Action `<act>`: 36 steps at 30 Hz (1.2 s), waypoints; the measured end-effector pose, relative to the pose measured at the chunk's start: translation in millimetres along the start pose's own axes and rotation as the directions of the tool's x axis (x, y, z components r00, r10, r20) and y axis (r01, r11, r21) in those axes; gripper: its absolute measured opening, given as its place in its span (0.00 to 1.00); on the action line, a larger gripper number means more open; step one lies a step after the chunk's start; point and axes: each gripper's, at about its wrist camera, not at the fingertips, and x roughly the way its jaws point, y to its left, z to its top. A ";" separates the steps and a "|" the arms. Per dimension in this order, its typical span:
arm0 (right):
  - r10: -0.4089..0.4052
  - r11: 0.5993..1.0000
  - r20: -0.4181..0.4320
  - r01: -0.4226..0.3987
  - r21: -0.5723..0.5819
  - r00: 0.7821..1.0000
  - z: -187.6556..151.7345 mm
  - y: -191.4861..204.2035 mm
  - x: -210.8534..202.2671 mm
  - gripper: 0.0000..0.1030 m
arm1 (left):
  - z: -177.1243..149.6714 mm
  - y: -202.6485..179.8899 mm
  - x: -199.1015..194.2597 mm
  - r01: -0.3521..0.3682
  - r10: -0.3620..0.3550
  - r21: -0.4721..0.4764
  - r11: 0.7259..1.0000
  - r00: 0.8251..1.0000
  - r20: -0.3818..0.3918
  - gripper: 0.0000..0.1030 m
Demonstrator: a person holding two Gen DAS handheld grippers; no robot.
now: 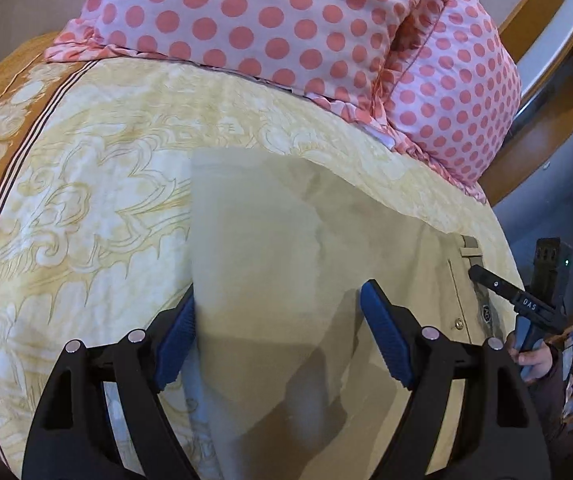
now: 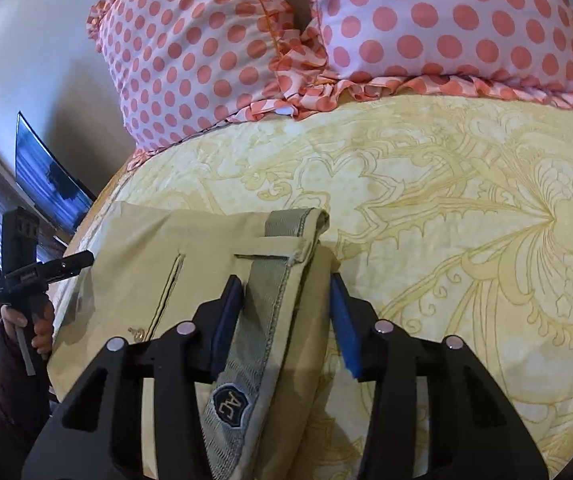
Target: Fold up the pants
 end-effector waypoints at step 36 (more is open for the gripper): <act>-0.011 0.997 0.129 0.001 0.073 0.992 94.7 -34.7 21.2 0.15 | 107.1 -14.2 57.1 -0.097 0.099 -0.033 0.995 0.992 0.075 0.03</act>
